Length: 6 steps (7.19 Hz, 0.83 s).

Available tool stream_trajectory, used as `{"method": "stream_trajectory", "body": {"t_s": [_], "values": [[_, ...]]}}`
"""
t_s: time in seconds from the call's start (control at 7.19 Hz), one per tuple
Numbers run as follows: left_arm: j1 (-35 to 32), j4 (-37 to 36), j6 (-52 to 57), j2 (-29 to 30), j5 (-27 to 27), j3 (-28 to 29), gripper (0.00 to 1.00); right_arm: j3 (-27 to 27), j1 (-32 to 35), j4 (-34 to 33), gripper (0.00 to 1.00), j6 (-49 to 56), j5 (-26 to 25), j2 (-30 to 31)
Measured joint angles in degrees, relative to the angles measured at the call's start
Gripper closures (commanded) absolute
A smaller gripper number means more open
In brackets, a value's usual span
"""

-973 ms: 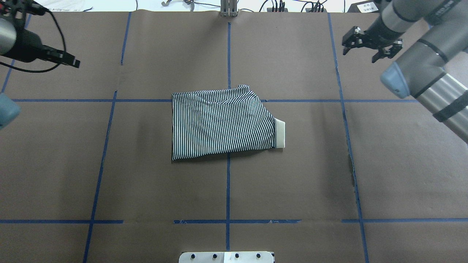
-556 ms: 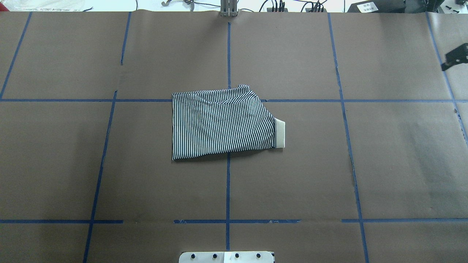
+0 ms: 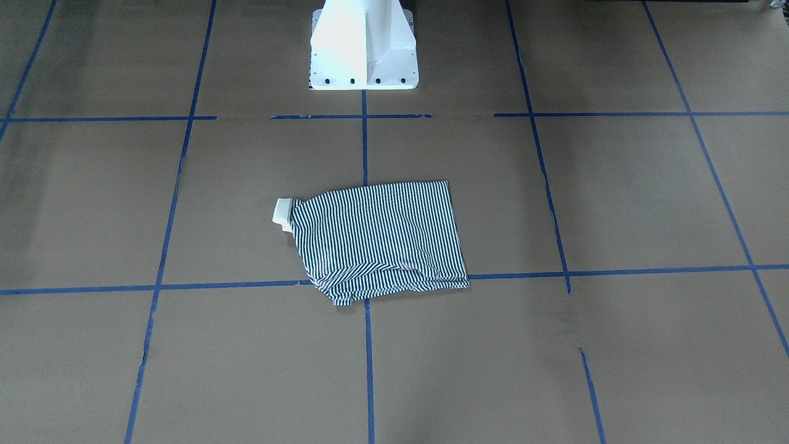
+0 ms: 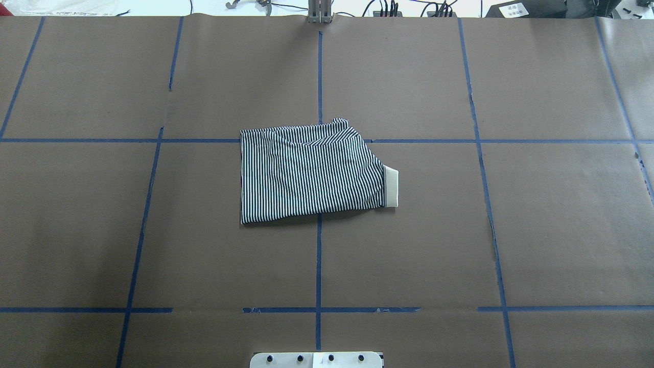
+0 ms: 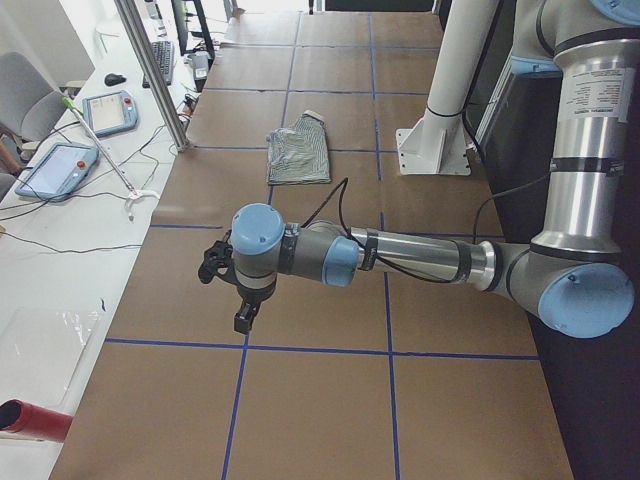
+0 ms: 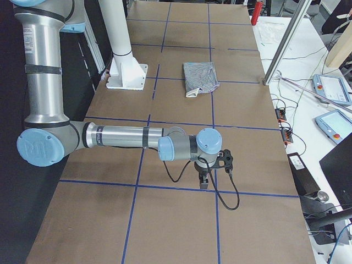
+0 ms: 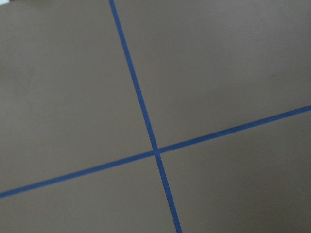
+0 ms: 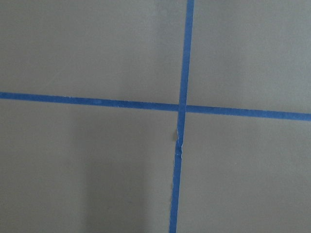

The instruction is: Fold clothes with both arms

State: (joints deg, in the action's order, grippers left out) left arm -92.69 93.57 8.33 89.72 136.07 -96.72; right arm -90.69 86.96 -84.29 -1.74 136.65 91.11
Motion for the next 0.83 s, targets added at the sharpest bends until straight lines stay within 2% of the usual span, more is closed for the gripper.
{"method": "stream_trajectory", "body": {"t_s": [0.56, 0.83], "values": [[0.7, 0.1, 0.2, -5.0, -0.4, -1.0, 0.0, -2.5, -1.8, -2.9, 0.0, 2.5, -1.1, 1.5], [1.6, -6.9, 0.3, -5.2, -0.4, -2.2, 0.0, -2.6, -1.9, -3.1, 0.0, 2.5, -1.7, 1.7]]}}
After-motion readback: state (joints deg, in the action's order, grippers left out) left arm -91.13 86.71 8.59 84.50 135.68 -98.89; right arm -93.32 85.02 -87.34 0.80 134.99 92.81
